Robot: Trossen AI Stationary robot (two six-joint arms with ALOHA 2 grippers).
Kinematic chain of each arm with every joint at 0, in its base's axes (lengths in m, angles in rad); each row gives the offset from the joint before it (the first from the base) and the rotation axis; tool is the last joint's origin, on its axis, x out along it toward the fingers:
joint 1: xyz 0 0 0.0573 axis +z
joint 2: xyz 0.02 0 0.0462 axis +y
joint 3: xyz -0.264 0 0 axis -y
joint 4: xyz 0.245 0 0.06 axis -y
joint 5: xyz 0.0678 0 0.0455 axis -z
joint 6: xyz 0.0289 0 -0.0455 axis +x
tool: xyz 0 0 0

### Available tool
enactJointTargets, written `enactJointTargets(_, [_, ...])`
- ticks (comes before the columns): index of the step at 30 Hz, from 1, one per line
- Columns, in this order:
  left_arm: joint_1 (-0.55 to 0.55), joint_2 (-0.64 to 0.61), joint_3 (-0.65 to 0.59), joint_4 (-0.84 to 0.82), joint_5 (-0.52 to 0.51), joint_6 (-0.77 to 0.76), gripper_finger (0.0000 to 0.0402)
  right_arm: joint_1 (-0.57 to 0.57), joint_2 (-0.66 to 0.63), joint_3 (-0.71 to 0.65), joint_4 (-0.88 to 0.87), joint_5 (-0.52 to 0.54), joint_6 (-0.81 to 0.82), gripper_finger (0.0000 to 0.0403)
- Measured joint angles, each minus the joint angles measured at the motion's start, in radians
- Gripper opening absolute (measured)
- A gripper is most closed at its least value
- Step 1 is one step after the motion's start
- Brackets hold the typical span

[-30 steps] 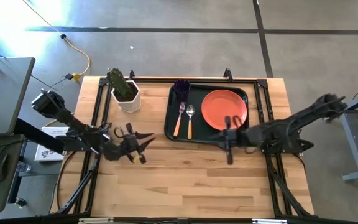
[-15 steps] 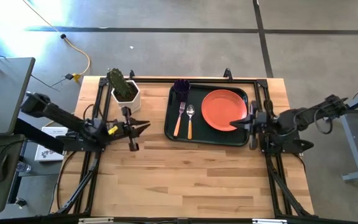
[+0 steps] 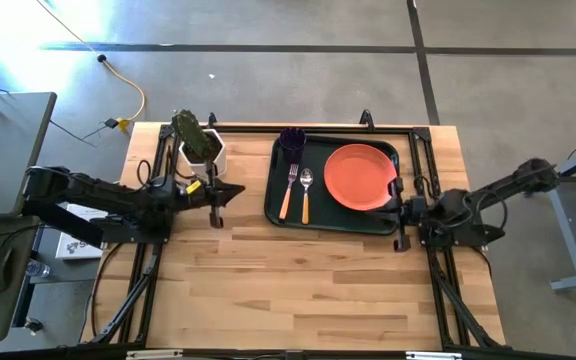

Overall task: Pick and place plate/cup/fork/spoon on tray
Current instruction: Return to Home Position

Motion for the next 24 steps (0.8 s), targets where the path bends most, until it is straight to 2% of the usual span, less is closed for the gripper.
enactJointTargets(2, [0.044,0.015,0.0,-0.01,0.053,-0.044,0.0001,-0.052,-0.003,-0.054,0.085,-0.062,0.008,0.0])
enactJointTargets(4, [0.069,0.034,0.0,-0.026,0.069,-0.082,0.0001,-0.097,-0.023,-0.087,0.099,-0.111,0.03,0.0])
enactJointTargets(10, [0.082,0.048,-0.001,-0.031,0.077,-0.073,0.0001,-0.181,-0.144,-0.105,-0.07,-0.169,0.069,0.0])
enactJointTargets(16, [0.128,0.024,-0.082,0.007,0.098,-0.071,0.0,-0.229,-0.299,-0.104,-0.222,-0.248,0.088,0.0])
enactJointTargets(19, [0.146,0.024,-0.127,0.1,0.135,-0.089,0.0,-0.242,-0.346,-0.104,-0.279,-0.249,0.111,0.0])
enactJointTargets(24, [0.151,0.018,-0.126,0.116,0.268,-0.097,0.0,-0.243,-0.395,-0.104,-0.384,-0.266,0.133,0.0])
